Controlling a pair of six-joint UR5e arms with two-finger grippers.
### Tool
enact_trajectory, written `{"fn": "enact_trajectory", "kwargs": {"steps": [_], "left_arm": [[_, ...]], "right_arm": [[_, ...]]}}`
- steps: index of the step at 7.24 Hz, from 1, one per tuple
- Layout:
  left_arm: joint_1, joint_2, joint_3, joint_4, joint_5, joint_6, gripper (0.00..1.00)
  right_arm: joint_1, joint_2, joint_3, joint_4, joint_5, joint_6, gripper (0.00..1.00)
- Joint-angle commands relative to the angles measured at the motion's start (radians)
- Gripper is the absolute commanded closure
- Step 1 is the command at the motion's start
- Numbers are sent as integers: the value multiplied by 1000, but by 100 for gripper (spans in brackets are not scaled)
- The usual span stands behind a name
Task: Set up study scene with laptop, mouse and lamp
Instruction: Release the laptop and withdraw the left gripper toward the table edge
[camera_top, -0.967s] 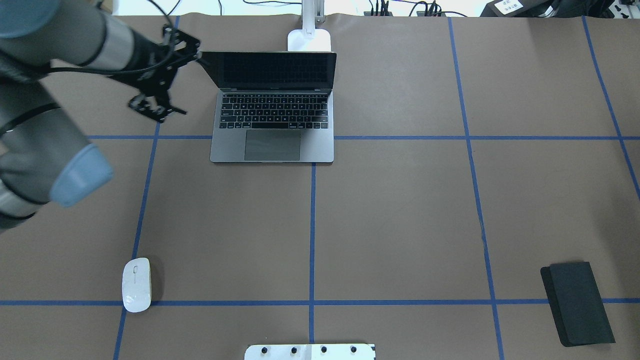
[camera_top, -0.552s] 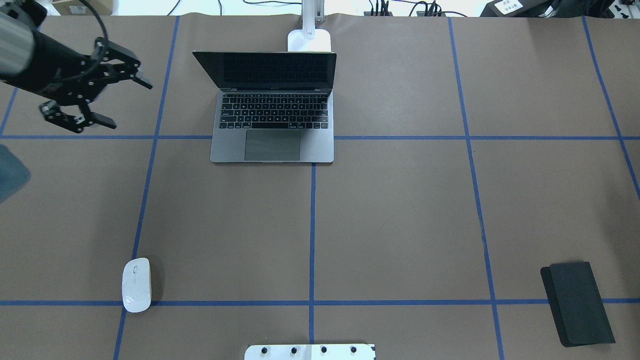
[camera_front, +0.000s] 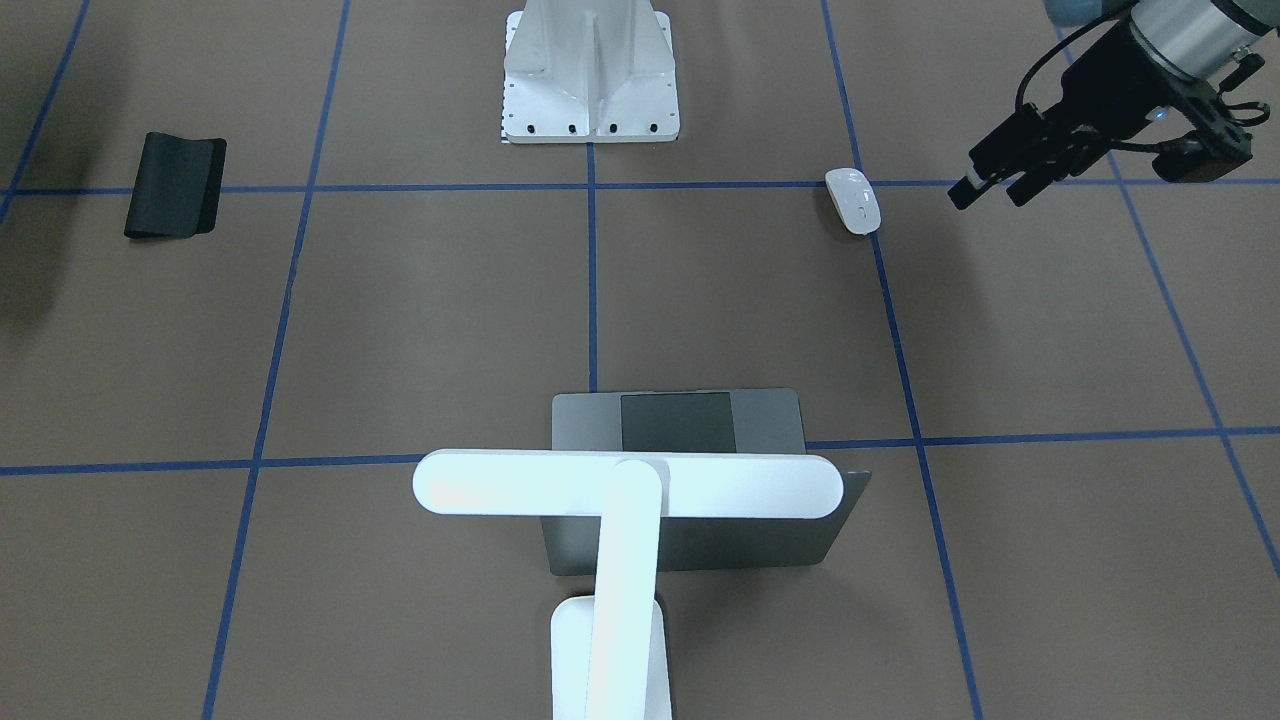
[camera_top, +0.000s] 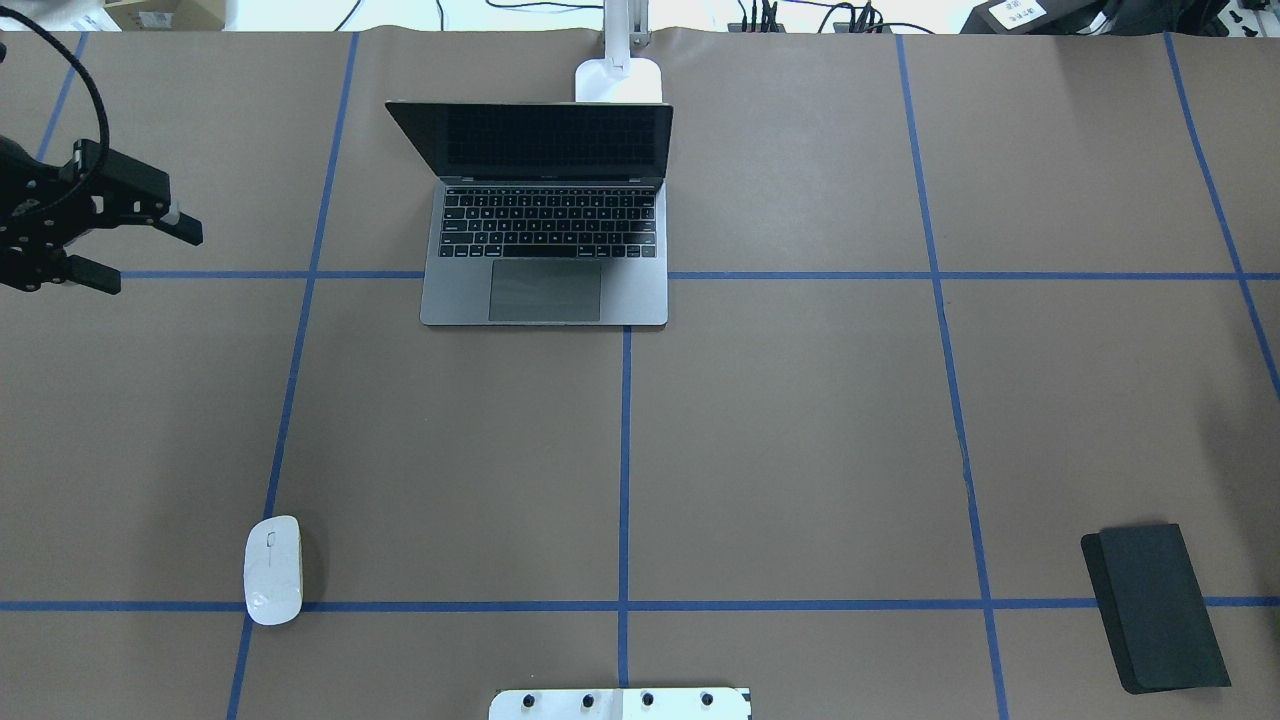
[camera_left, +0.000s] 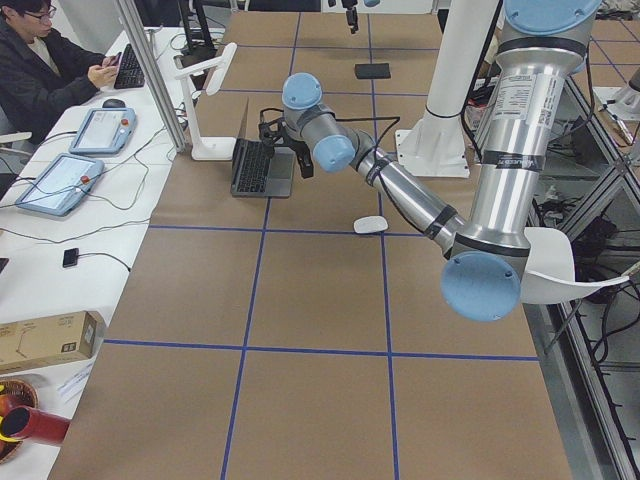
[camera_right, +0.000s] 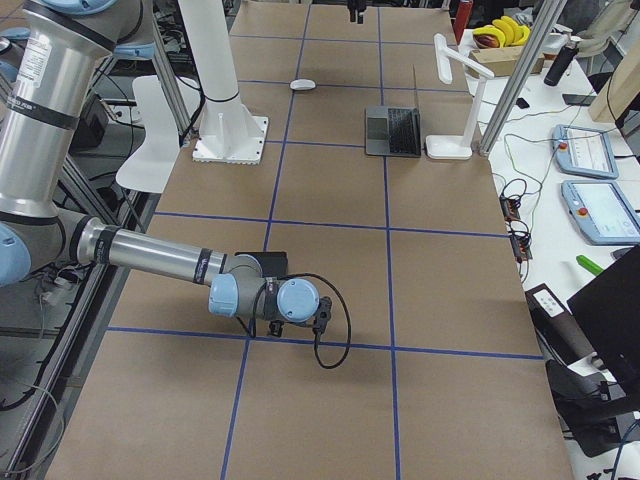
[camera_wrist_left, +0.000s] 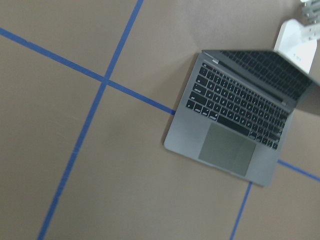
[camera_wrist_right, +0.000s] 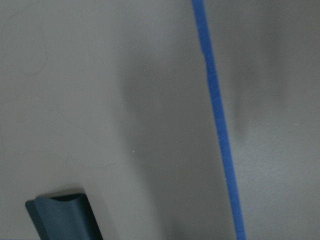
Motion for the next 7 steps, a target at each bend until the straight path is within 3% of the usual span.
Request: {"fn": "enact_trajectory", "kwargs": {"steps": [1,5,7], "left_arm": [[1,84,6,-98,-3,95,0],[1,313,75,-432,-3,157,0],[1,348,82,-486,-3,159,0]], "right_arm": [[-119,-5,-2,22,22,1,0],[-332,2,1,33,25,64,0],[-415,16,27,35,28,68,0]]}}
